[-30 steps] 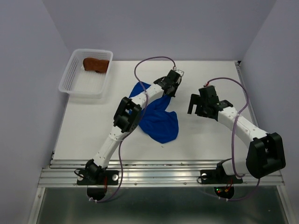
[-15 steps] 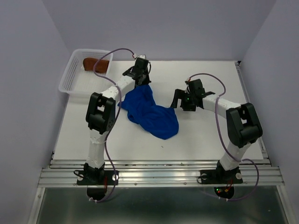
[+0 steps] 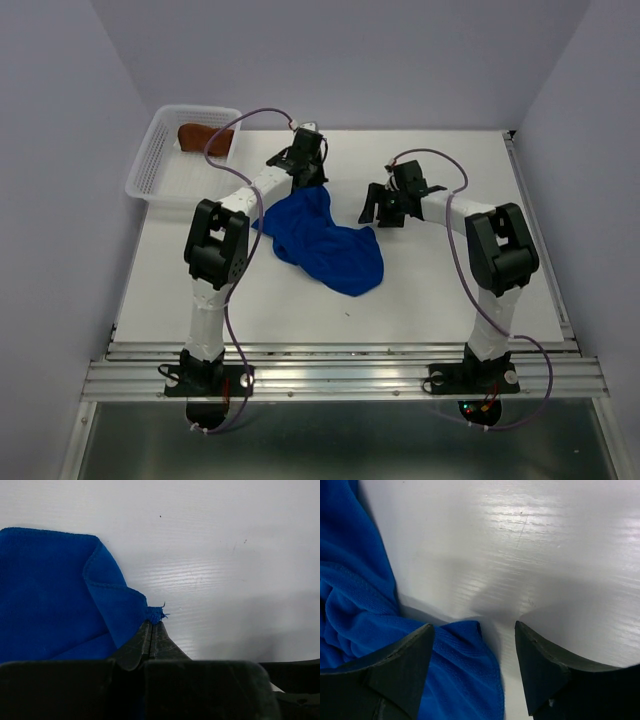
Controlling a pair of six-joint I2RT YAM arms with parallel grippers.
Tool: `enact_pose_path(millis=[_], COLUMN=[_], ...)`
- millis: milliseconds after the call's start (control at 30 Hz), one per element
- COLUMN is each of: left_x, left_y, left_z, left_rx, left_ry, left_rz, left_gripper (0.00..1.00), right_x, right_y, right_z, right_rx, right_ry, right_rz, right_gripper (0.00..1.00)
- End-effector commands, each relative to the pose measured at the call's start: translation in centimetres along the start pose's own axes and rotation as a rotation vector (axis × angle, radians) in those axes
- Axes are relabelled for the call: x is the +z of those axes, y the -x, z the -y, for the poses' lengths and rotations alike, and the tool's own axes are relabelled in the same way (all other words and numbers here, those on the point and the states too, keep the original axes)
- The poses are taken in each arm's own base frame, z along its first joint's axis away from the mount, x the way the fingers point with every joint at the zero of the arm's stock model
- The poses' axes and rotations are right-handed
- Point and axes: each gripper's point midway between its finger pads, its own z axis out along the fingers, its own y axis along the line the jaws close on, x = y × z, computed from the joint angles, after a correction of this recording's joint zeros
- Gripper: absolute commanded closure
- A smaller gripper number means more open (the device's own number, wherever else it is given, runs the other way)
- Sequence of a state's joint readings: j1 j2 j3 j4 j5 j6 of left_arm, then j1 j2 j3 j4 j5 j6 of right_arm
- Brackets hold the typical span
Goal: Roll the towels
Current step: Flatten the towel
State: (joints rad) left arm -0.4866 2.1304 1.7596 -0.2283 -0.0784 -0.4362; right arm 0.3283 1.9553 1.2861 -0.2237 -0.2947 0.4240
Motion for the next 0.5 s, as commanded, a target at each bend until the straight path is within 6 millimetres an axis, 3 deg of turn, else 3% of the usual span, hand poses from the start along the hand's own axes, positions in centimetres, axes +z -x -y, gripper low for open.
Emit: enact_pose_path(millis=[0,167,467], left_x=[-1.8,-1.8,-1.5], left_y=[2.7,2.8,3.3], left_z=[0.8,0.6,0.1], left_rx=[-0.013,-0.016,-0.028], left_ry=[-0.029,-0.025,-0.016], left_rz=[0.063,0.068,0.074], left_gripper=[1.00,1.00,1.00], right_x=[0.2,0.7,1.0], right_y=[1.3,-0.6,-2.1], right_z=[-0.2,0.2,0.6], right_rx=[-0.016,-0.008,-0.006], right_ry=[0.004,0.013,0.019], right_rz=[0.024,-0.034,-0.090], right_gripper=[0.33,0.41,0.58])
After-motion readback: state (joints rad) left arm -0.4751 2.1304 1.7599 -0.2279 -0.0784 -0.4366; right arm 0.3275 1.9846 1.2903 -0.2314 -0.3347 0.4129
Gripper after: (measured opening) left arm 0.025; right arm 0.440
